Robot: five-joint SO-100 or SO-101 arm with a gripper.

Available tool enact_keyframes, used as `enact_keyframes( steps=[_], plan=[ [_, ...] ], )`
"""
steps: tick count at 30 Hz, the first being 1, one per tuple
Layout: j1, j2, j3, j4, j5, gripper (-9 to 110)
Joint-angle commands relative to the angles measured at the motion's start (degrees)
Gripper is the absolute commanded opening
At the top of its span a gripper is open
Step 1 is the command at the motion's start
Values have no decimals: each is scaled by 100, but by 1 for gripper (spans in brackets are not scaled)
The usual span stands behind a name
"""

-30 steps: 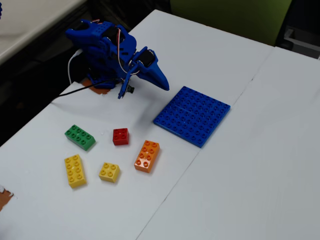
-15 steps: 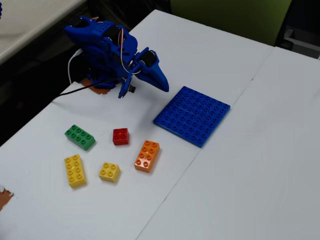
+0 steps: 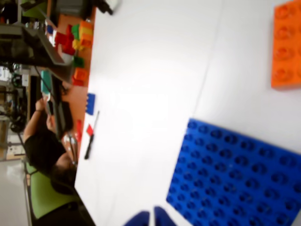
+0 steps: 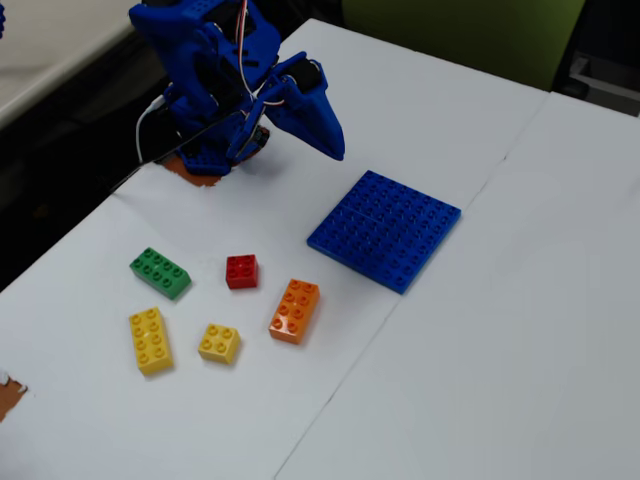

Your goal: Pick up the 2x2 yellow block and go up the 8x8 blue block.

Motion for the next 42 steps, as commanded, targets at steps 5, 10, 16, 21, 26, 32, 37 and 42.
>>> enact_keyframes(
  steps=[5,10,16,21,26,32,37,42],
  plan=[
    [325,-1828,-2329,826,-1687,0],
    [334,-2382,-2540,765,-3270,0],
    [659,-2777,-2540,1020,-5590,0],
    [1090,-2865,-2549,1521,-8016,1],
    [1670,-3015,-2566,1890,-10037,2],
    [2303,-4720,-5625,4157,-11479,3],
    [2575,-5502,-6539,4324,-11918,3],
    [3023,-6363,-7471,4465,-12850,2]
  ],
)
